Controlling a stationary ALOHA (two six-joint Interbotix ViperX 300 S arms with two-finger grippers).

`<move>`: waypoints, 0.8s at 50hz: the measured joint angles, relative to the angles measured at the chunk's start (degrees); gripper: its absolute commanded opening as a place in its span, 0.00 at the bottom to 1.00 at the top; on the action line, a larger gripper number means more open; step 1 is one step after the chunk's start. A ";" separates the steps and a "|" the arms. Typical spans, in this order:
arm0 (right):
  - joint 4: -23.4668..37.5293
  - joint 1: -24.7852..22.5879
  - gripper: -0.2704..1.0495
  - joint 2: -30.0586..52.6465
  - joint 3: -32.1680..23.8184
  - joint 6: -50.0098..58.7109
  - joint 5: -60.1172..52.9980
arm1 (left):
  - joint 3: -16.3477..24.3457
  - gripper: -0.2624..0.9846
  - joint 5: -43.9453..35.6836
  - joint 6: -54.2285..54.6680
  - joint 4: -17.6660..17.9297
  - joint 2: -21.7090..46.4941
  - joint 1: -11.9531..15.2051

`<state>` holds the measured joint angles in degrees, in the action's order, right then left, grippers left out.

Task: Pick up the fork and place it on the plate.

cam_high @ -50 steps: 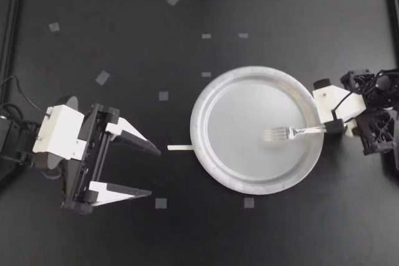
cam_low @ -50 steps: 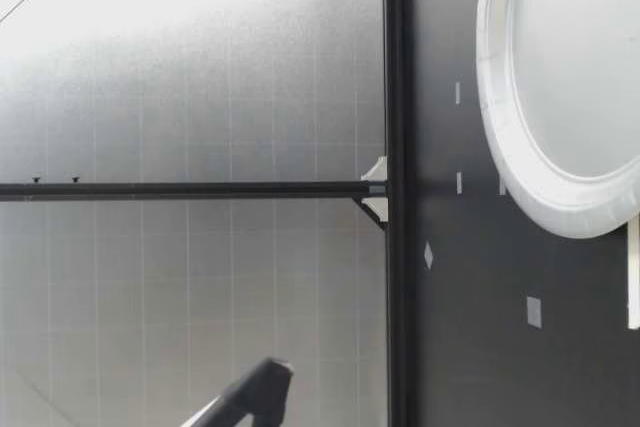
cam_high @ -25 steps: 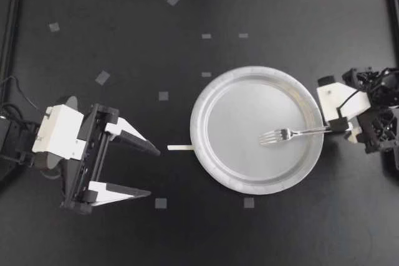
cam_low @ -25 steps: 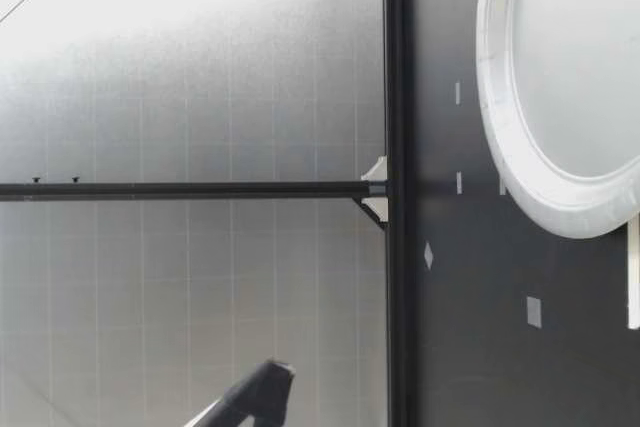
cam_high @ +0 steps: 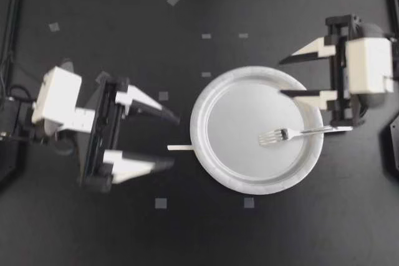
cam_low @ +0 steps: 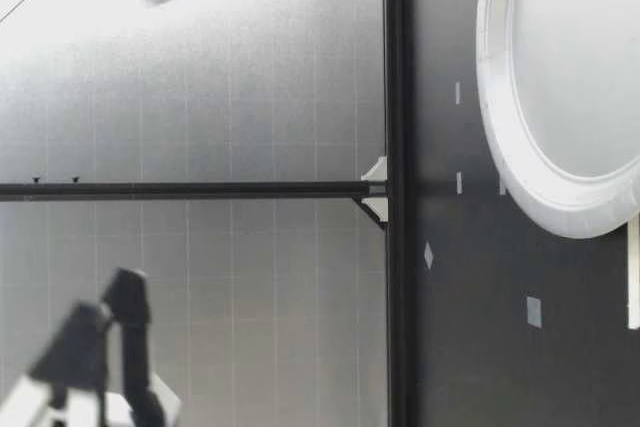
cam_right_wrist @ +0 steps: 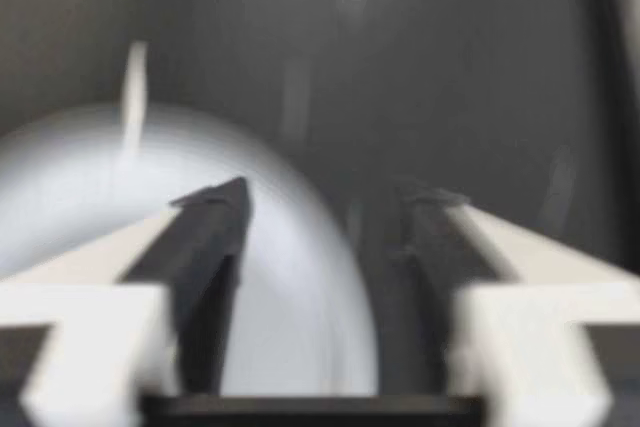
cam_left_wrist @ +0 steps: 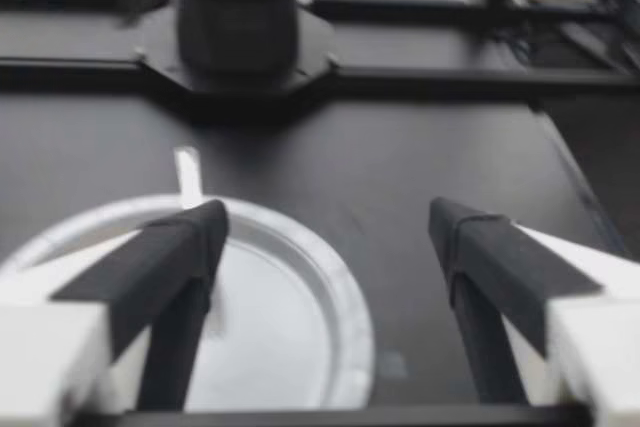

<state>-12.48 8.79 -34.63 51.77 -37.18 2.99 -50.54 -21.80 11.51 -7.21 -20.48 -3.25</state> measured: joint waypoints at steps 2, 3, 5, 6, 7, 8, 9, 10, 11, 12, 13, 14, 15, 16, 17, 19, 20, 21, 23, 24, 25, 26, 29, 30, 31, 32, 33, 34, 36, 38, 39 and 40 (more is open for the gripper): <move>-0.09 -2.29 0.39 -0.26 1.05 0.00 -5.45 | 0.35 0.53 -0.44 -0.09 0.00 -0.09 0.79; -0.09 -2.29 0.37 -0.26 1.05 0.00 -5.45 | 0.44 0.48 -1.41 -0.62 0.00 -0.26 1.14; -0.09 -4.13 0.31 -0.35 2.37 0.09 -10.63 | 0.44 0.42 -1.41 -0.62 0.00 -0.26 1.14; -0.09 -4.13 0.29 -0.35 2.37 0.09 -10.63 | 0.44 0.39 -2.64 -1.49 -0.09 -0.26 1.14; -0.09 -5.89 0.27 -0.62 4.39 0.00 -16.52 | 0.44 0.36 -2.64 -1.49 -0.09 -0.26 1.14; -0.09 -5.89 0.25 -0.62 4.39 0.00 -16.52 | 0.44 0.33 -2.64 -1.49 -0.09 -0.26 1.14; -0.09 -7.12 0.23 -0.70 6.59 0.09 -21.97 | 0.44 0.30 -4.04 -2.72 -0.09 -0.26 1.14; -0.09 -7.12 0.21 -0.70 6.59 0.09 -21.97 | 0.44 0.27 -4.04 -2.72 -0.09 -0.26 1.14; -0.09 -7.12 0.19 -0.70 6.59 0.09 -21.97 | 0.09 0.24 -5.63 -4.13 0.00 -0.09 1.14; -0.09 -8.09 0.18 -0.62 8.70 0.26 -26.46 | 0.09 0.23 -5.63 -4.13 0.00 -0.09 1.14; -0.09 -8.09 0.17 -0.62 8.70 0.26 -26.46 | 0.09 0.21 -5.63 -4.13 0.00 -0.09 1.14; -0.18 -8.96 0.17 -0.53 10.81 0.44 -30.41 | -0.44 0.20 -7.29 -5.54 -0.09 0.35 1.14; -0.18 -8.96 0.17 -0.53 10.81 0.44 -30.41 | -0.44 0.19 -7.29 -5.54 -0.09 0.35 1.14; -0.18 -8.96 0.17 -0.53 10.81 0.44 -30.41 | -0.88 0.19 -8.96 -6.50 -0.18 0.97 1.14; -0.18 -9.84 0.17 -0.53 12.30 0.88 -32.78 | -0.88 0.19 -8.96 -6.50 -0.18 0.97 1.14; -0.18 -10.28 0.17 -0.53 12.92 1.76 -33.84 | -1.14 0.19 -10.37 -7.38 -0.18 1.58 1.14; -0.18 -10.28 0.17 -0.53 12.92 1.76 -33.84 | -1.14 0.19 -10.37 -7.38 -0.18 1.58 1.14; -0.18 -10.28 0.17 -0.53 12.92 1.76 -33.84 | -1.23 0.19 -11.34 -8.09 -0.18 2.20 1.14; -0.18 -10.46 0.17 -0.53 13.01 2.55 -34.19 | -1.23 0.19 -11.34 -8.09 -0.18 2.20 1.14; -0.18 -10.46 0.17 -0.79 13.10 3.08 -34.19 | -1.23 0.19 -11.69 -8.35 -0.18 2.64 1.14; -0.18 -10.46 0.17 -0.79 13.10 3.08 -34.19 | -1.23 0.19 -11.69 -8.35 -0.18 2.64 1.14; -0.18 -10.46 0.17 -0.79 13.10 3.08 -34.19 | -1.23 0.19 -11.69 -8.35 -0.18 2.64 1.14; -0.18 -10.55 0.17 -1.23 13.18 3.25 -34.19 | -1.23 0.19 -11.87 -8.35 -0.18 3.25 1.05; -0.09 -10.55 0.17 -1.67 13.45 3.16 -34.19 | -1.23 0.19 -11.87 -8.35 -0.18 3.25 1.05; -0.09 -10.55 0.17 -1.67 13.45 3.16 -34.19 | -1.49 0.19 -11.87 -8.35 -0.18 3.52 1.14; -0.09 -10.55 0.17 -1.93 13.71 3.16 -34.19 | -1.49 0.19 -11.87 -8.35 -0.18 3.52 1.14; -0.09 -10.55 0.17 -1.93 13.71 3.16 -34.19 | -1.49 0.19 -11.87 -8.35 -0.18 3.52 1.14; -0.09 -10.55 0.17 -1.93 13.71 3.16 -34.19 | -2.02 0.19 -11.60 -8.26 -0.18 3.96 1.14; -0.18 -10.55 0.17 -2.29 14.06 3.25 -34.28 | -2.55 0.19 -10.99 -8.53 -0.18 4.31 1.14; -0.18 -10.55 0.17 -2.72 14.50 3.43 -34.37 | -2.55 0.19 -10.99 -8.53 -0.18 4.31 1.14; -0.18 -10.55 0.17 -2.72 14.50 3.43 -34.37 | -2.81 0.19 -10.37 -8.53 -0.18 4.75 1.05; -0.09 -10.55 0.17 -2.99 14.94 3.52 -34.37 | -2.81 0.19 -10.37 -8.53 -0.18 4.75 1.05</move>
<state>-12.57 -1.76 -37.62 66.71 -33.66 -31.38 -53.35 -32.17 2.99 -7.38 -15.73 -2.20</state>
